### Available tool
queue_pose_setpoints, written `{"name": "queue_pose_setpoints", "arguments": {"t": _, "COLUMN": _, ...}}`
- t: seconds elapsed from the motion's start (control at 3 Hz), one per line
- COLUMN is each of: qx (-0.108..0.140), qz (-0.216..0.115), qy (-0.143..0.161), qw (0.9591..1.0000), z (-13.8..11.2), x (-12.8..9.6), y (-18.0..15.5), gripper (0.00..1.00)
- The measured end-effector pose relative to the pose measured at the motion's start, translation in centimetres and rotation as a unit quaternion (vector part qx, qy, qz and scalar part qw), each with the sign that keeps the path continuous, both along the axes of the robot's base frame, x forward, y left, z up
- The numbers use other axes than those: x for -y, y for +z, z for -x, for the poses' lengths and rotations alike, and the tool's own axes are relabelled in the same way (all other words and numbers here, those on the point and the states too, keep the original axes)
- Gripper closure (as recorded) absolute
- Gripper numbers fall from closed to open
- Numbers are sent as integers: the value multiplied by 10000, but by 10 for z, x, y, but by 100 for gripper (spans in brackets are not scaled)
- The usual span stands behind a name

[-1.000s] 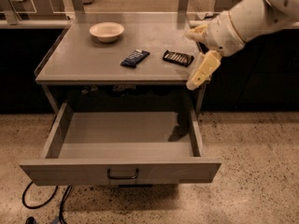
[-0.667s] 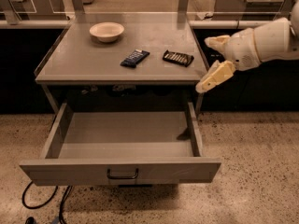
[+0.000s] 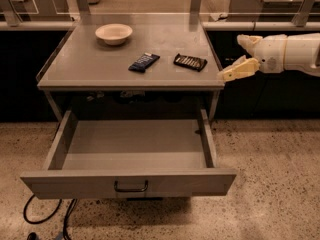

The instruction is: Place rxbar chocolate into top drawer

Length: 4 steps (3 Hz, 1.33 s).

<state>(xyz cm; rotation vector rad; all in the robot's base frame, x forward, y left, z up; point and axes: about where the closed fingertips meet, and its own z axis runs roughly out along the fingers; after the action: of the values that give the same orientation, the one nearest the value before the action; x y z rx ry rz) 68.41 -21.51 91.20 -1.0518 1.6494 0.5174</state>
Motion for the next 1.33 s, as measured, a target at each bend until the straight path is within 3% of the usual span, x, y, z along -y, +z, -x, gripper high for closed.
{"name": "queue_pose_setpoints", "arguments": {"t": 0.33, "qx": 88, "qz": 130, "qy": 2, "qw": 9999, "z": -12, "x": -11, "y": -1, "gripper": 0}}
{"name": "queue_pose_setpoints", "arguments": {"t": 1.0, "qx": -90, "qz": 466, "qy": 190, "qw": 9987, "z": -95, "x": -64, "y": -13, "gripper": 0}}
{"name": "queue_pose_setpoints", "arguments": {"t": 1.33, "qx": -92, "qz": 466, "qy": 191, "qw": 9987, "z": -95, "x": -64, "y": -14, "gripper": 0}}
